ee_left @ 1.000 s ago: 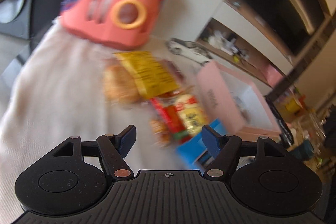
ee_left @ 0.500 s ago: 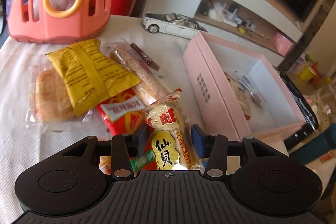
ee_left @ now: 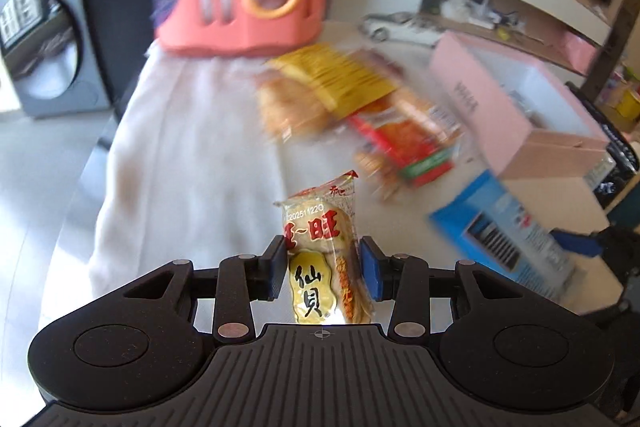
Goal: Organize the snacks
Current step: 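Carry both packets to the pink box and release them inside, then move both tools back over the remaining snacks on the table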
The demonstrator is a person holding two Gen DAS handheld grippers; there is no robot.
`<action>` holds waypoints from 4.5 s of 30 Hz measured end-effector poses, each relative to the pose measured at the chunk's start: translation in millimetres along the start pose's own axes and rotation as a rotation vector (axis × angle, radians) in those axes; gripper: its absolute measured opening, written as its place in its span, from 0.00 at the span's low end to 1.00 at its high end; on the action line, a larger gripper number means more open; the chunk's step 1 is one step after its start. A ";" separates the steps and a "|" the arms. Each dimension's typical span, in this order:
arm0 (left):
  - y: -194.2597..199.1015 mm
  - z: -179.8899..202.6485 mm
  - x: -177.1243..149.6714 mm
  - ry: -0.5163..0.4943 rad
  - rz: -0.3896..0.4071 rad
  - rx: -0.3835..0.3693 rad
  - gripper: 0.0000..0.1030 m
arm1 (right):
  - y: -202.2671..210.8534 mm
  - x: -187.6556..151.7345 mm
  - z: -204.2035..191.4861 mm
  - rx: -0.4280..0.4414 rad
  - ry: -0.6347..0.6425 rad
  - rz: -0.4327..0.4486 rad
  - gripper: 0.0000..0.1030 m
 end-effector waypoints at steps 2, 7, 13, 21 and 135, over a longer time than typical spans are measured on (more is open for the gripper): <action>-5.3 -7.6 -9.2 0.037 -0.016 -0.006 0.44 | -0.9 1.3 -1.7 -0.009 -0.003 -0.001 0.84; -10.6 -13.5 -14.7 0.086 0.009 -0.021 0.46 | 1.8 0.0 -5.5 -0.039 0.015 -0.003 0.84; -6.8 -10.2 -18.7 0.159 0.016 -0.131 0.48 | 11.1 -3.3 -5.4 0.076 -0.048 -0.038 0.84; -3.4 8.4 -25.4 0.101 0.050 -0.110 0.47 | 6.7 -4.9 -1.4 -0.066 -0.041 -0.040 0.85; -16.0 -55.7 7.0 0.373 0.167 -0.167 0.40 | -169.8 170.8 0.8 -0.068 -0.104 -0.295 0.78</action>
Point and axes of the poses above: each gripper's, at about its wrist camera, not at the fingertips, and y roughly against the way its jaws point, z to its right, x to its top, the point moved 9 cm from there along -y, roughly the way its jaws point, and after that the axes turned 9 degrees about -y, right-handed, at the moved point
